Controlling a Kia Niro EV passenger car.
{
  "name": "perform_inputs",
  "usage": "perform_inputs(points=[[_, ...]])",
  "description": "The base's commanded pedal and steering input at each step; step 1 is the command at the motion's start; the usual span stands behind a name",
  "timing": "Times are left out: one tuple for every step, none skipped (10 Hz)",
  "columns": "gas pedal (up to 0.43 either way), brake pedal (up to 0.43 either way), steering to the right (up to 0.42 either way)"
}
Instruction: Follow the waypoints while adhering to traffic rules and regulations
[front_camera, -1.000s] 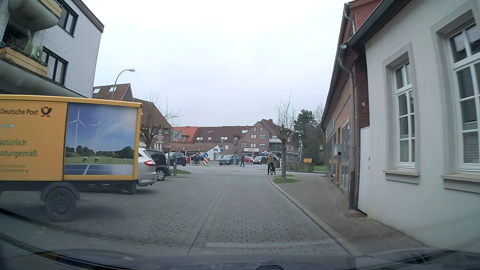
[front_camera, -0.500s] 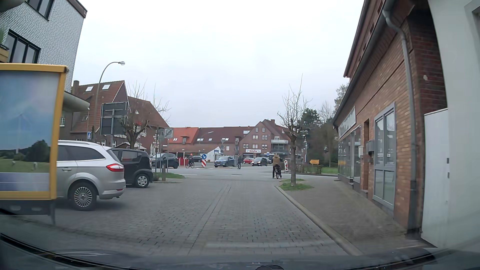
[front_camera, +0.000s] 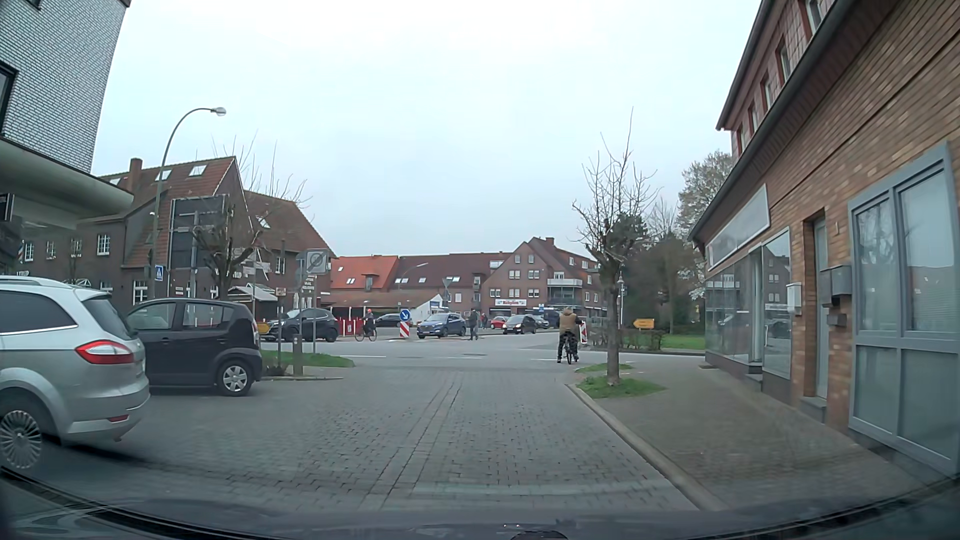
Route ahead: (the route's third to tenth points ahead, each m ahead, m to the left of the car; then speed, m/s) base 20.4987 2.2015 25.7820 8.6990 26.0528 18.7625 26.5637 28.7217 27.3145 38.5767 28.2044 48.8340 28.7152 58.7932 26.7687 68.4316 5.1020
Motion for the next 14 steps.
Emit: perform_inputs(points=[[0.059,0.000,-0.004],[0.059,0.000,-0.001],[0.059,0.000,0.003],[0.059,0.000,0.005],[0.059,0.000,0.006],[0.047,0.000,0.006],[0.047,0.000,0.008],[0.047,0.000,0.009],[0.028,0.000,0.009],[0.000,0.000,0.009],[0.000,0.000,0.009],[0.000,0.000,0.009],[0.000,0.000,0.009],[0.000,0.000,0.009]])
